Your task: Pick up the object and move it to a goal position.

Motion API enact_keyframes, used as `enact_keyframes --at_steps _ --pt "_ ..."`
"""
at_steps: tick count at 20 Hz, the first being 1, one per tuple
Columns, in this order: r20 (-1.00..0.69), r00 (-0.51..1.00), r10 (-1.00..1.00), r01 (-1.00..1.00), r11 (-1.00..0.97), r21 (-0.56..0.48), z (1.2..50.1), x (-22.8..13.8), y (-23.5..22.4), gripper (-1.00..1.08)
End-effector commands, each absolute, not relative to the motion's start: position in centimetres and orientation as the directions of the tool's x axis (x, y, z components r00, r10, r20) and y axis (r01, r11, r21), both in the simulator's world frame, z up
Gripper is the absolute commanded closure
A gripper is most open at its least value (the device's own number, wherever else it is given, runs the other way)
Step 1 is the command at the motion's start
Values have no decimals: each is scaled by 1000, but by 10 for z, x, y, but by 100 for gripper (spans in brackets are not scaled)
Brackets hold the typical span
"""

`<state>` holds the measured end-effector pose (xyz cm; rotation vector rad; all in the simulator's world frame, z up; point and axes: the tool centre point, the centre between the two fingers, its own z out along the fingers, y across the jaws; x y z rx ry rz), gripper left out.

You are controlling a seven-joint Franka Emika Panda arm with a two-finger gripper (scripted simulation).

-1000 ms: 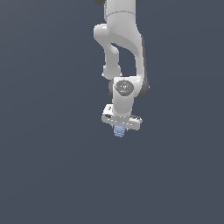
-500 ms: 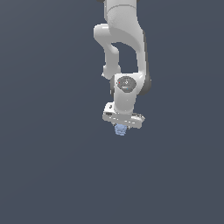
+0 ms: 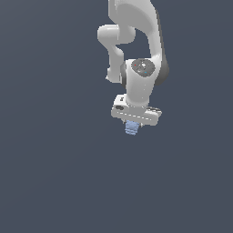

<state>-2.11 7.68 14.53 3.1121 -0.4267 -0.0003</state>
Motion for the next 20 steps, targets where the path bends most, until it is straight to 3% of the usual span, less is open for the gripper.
enact_keyframes --at_steps 1,20 --pt "1 963 -269 -269 -963 1 172 -20 86 108" --pt "1 963 -269 -269 -963 1 369 -4 153 108"
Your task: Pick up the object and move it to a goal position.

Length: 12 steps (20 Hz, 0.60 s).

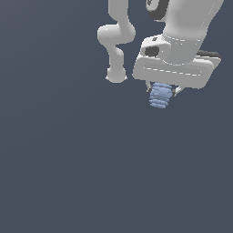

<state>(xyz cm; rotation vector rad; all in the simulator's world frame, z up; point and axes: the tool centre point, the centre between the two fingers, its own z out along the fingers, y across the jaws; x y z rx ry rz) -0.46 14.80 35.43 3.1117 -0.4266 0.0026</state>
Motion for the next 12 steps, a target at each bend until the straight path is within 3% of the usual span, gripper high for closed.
enact_keyframes --at_steps 1,12 --pt "1 963 -269 -269 -963 1 377 -3 156 108" --pt "0 963 -270 -270 -963 0 453 6 182 108"
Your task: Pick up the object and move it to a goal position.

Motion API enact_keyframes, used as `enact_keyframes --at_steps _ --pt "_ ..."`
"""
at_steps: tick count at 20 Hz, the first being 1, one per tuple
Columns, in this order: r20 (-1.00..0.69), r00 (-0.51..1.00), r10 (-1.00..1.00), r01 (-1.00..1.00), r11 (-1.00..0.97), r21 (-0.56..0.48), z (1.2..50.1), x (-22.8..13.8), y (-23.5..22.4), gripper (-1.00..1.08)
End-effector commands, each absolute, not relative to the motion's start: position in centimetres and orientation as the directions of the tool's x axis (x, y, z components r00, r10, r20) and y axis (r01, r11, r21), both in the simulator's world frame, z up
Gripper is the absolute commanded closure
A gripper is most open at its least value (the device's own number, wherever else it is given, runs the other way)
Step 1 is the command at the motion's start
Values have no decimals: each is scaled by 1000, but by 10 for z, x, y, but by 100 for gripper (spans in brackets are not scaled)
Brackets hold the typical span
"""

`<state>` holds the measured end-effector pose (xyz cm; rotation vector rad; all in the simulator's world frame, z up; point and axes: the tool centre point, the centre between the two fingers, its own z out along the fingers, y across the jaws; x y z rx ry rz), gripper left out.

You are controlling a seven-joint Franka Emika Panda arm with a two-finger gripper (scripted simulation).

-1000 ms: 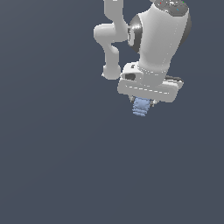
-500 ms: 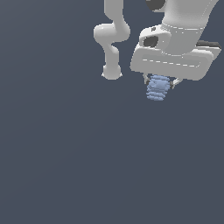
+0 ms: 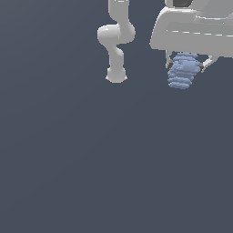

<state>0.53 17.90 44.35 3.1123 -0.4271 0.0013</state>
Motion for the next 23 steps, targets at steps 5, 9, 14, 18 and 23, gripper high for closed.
enact_keyframes --at_steps 5,9,14,18,23 --pt "0 963 -270 -270 -963 0 477 10 191 108" --pt "0 963 -270 -270 -963 0 491 12 196 108" --pt "0 963 -270 -270 -963 0 502 14 200 108" --pt "0 963 -270 -270 -963 0 506 15 202 108" --pt "0 963 -270 -270 -963 0 508 15 202 108"
